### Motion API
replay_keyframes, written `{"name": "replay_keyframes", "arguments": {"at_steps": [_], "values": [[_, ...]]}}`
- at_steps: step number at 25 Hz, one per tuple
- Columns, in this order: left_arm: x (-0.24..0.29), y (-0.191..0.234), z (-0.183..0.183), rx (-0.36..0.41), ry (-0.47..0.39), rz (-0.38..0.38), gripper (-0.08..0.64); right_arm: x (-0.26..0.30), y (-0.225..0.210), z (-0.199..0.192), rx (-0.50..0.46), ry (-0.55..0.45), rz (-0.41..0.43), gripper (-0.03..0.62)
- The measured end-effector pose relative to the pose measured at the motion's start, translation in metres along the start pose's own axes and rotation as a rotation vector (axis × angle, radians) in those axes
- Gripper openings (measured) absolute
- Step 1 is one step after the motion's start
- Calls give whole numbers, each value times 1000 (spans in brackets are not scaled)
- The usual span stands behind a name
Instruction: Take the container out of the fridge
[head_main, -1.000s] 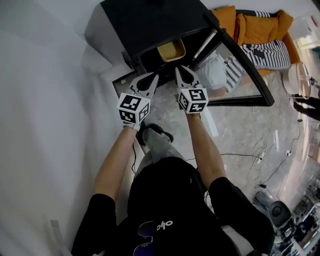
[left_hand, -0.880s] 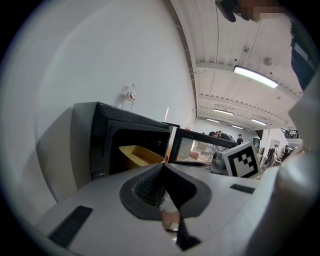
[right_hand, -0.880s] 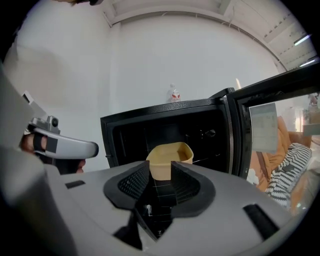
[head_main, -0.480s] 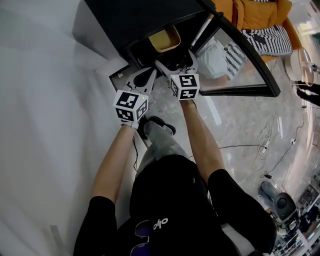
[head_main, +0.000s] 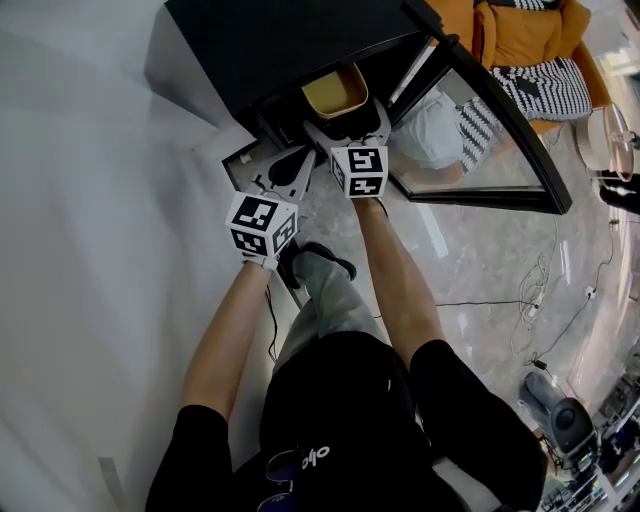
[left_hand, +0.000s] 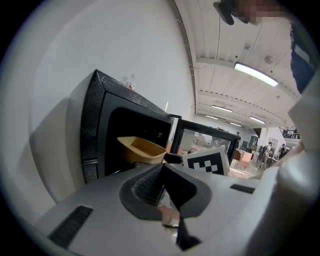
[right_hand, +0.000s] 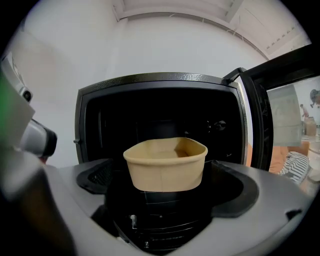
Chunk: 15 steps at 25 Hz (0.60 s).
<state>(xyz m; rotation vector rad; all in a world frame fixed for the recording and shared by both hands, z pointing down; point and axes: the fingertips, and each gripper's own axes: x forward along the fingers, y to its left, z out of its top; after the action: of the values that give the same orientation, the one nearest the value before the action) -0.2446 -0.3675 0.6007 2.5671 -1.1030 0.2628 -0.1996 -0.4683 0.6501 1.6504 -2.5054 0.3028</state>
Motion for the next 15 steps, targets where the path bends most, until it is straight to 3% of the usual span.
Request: {"name": "replay_keyframes", "arguments": {"at_steps": [8,15], "values": [[2,12,-4,-21,-1,13,6,16,-3,5,-5,-31,-14,589],[3,7,-3,-18,-4,10,6,24,-6,0,-65,10,-24,573]]}}
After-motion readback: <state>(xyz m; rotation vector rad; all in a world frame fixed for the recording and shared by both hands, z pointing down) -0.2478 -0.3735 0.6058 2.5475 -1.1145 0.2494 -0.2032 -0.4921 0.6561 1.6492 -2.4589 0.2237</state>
